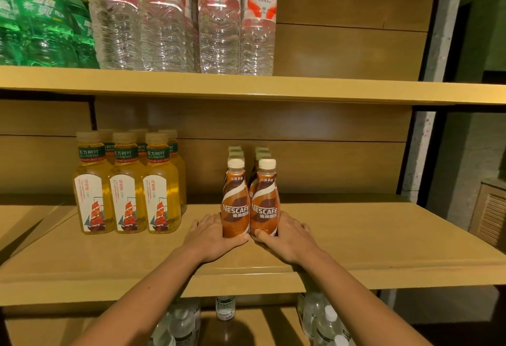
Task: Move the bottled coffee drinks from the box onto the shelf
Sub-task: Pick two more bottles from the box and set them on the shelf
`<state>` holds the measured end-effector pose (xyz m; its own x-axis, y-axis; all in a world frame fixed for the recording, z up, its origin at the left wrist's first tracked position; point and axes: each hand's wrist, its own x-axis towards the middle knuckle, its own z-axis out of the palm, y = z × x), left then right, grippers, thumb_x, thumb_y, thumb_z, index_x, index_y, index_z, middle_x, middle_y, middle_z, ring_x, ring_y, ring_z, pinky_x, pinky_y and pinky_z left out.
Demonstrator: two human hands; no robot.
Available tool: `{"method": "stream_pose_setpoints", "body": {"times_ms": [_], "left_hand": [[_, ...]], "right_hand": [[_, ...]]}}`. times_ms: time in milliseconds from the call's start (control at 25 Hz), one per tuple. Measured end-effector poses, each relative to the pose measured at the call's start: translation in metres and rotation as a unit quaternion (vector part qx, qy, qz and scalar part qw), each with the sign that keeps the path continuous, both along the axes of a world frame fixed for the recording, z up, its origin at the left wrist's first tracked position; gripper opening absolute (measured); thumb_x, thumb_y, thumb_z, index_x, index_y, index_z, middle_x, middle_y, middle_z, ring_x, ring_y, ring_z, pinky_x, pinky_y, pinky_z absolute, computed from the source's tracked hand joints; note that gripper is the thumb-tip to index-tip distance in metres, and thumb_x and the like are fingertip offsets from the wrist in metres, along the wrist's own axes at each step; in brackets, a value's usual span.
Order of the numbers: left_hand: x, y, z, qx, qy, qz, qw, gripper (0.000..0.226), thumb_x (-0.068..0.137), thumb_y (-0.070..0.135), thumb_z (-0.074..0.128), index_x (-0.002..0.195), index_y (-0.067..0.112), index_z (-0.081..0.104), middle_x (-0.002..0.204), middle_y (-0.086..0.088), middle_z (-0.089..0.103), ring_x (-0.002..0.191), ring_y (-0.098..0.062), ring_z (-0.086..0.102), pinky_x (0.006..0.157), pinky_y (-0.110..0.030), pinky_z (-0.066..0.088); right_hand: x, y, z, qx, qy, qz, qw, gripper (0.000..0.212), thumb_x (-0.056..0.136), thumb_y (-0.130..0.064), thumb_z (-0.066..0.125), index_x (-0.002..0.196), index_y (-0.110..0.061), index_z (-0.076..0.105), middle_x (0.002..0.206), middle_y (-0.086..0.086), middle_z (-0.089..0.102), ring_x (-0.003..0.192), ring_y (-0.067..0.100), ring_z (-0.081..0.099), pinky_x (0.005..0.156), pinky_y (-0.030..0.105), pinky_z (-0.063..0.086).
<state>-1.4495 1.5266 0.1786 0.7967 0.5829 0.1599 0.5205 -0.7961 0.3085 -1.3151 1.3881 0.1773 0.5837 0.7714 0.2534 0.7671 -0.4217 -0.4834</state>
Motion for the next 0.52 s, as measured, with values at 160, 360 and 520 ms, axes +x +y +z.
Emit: {"method": "stream_pose_setpoints", "body": {"times_ms": [160,360,520], "left_hand": [[0.006,0.005,0.0,-0.001,0.002,0.014,1.0,0.084,0.074,0.079,0.041,0.141,0.028,0.035,0.147,-0.002,0.039,0.136,-0.024,0.033,0.116,-0.046,0.02],[0.007,0.004,-0.002,0.003,0.03,0.035,0.999,0.093,0.074,0.081,0.034,0.147,0.025,0.021,0.155,-0.005,0.024,0.144,-0.026,0.019,0.117,-0.045,0.01],[-0.009,-0.012,0.007,0.023,0.064,0.079,0.995,0.102,0.076,0.081,0.029,0.151,0.015,0.007,0.159,-0.009,0.008,0.147,-0.024,0.005,0.118,-0.042,0.003]], "right_hand": [[0.009,0.008,0.001,-0.028,-0.003,-0.004,1.0,0.072,0.074,-0.074,0.045,0.127,-0.024,0.041,0.129,-0.001,0.054,0.121,0.02,0.049,0.111,0.049,0.027],[0.011,0.007,0.004,-0.11,-0.044,-0.019,0.993,0.086,0.077,-0.079,0.033,0.139,-0.019,0.033,0.145,0.007,0.041,0.135,0.025,0.036,0.114,0.052,0.016],[0.001,0.002,0.009,-0.215,-0.089,-0.038,0.972,0.095,0.08,-0.079,0.024,0.15,-0.016,0.016,0.157,0.012,0.016,0.146,0.029,0.012,0.117,0.052,0.006]]}}
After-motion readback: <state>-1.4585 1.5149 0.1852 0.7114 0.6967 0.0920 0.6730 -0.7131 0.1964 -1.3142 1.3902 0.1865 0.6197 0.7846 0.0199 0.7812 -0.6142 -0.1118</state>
